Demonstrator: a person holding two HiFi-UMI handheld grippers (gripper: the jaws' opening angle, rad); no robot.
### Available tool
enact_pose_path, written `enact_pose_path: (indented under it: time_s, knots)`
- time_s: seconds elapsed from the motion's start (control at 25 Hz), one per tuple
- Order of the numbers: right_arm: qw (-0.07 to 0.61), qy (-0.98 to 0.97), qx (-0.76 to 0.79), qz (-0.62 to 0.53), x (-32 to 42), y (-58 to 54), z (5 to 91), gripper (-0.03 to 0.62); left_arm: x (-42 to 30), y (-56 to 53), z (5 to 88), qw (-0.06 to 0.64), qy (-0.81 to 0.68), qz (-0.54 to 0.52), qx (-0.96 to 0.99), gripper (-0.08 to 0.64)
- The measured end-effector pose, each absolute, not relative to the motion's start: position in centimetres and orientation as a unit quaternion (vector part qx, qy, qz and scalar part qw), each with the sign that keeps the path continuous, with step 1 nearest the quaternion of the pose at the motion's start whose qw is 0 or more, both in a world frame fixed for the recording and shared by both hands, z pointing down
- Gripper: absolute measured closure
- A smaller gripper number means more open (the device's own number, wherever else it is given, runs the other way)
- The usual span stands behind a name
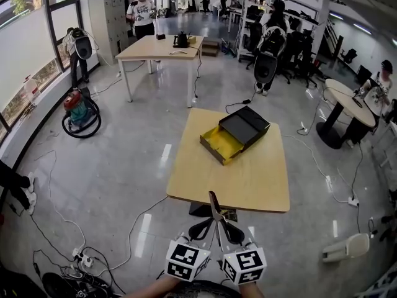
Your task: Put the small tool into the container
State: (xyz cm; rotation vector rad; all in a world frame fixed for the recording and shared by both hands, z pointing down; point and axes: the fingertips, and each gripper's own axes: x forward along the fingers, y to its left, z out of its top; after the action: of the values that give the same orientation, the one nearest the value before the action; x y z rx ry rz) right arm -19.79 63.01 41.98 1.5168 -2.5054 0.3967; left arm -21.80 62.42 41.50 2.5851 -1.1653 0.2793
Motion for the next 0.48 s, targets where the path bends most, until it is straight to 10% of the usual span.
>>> enact_pose_path:
  time_s: [0.48]
  knots:
    - [0.097,-0.831,0.531,0.134,-28.4,49.1,43.6,0.577,-31.0,48.5,43.3,0.149,-0.389,0.098,0.904,0.549]
